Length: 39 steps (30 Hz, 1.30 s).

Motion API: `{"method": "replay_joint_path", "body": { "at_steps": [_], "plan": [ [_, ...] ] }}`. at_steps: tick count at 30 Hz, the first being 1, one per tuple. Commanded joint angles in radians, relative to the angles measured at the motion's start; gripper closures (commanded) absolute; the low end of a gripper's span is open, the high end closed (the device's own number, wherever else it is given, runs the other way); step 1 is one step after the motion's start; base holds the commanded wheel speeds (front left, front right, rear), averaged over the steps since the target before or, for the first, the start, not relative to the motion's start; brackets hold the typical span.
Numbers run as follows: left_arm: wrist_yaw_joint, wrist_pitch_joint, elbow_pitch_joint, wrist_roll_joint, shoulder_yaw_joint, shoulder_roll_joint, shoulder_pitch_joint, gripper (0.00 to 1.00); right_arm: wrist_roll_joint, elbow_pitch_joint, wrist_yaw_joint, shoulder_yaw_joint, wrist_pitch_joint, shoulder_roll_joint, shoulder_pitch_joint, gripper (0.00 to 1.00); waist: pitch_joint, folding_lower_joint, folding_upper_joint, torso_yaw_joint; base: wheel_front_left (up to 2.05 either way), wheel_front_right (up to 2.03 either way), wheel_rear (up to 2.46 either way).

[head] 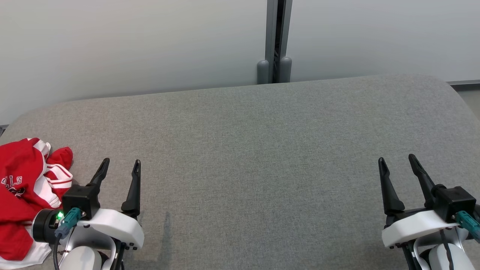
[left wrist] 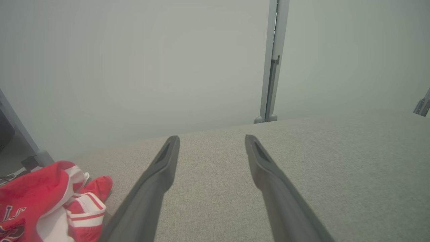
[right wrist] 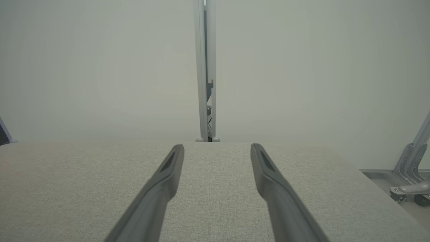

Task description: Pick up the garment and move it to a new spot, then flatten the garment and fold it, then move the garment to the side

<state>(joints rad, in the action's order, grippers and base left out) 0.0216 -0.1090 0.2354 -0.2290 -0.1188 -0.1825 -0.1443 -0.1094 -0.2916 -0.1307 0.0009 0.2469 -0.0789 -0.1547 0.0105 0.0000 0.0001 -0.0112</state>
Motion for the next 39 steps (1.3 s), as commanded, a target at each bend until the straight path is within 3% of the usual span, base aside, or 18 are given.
{"method": "replay_joint_path", "body": {
  "at_steps": [1, 27, 33, 39],
  "plan": [
    [-0.002, 0.000, 0.001, -0.003, 0.004, -0.007, 0.001, 0.00, 0.001, -0.002, 0.000, -0.006, 0.002, -0.004, -0.005, 0.00, 0.001, 0.0000, -0.0001, 0.000, 0.00, 0.00, 0.00],
    [0.002, -0.013, 0.027, -0.042, -0.005, -0.013, -0.020, 0.00, -0.013, -0.002, 0.000, -0.022, -0.017, -0.001, -0.008, 0.00, 0.008, 0.0000, -0.0001, 0.016, 0.00, 0.00, 0.00],
    [0.017, -0.026, 0.029, -0.060, 0.016, -0.013, -0.030, 0.00, -0.016, 0.006, 0.000, -0.006, -0.017, 0.004, -0.015, 0.00, 0.018, 0.0000, -0.0001, 0.070, 0.00, 0.00, 0.00],
    [0.026, -0.058, 0.034, -0.084, 0.038, -0.010, -0.025, 0.00, -0.026, 0.017, 0.000, 0.012, -0.028, 0.007, -0.020, 0.00, 0.026, 0.0000, -0.0001, 0.173, 0.00, 0.00, 0.00]
  ]
}}
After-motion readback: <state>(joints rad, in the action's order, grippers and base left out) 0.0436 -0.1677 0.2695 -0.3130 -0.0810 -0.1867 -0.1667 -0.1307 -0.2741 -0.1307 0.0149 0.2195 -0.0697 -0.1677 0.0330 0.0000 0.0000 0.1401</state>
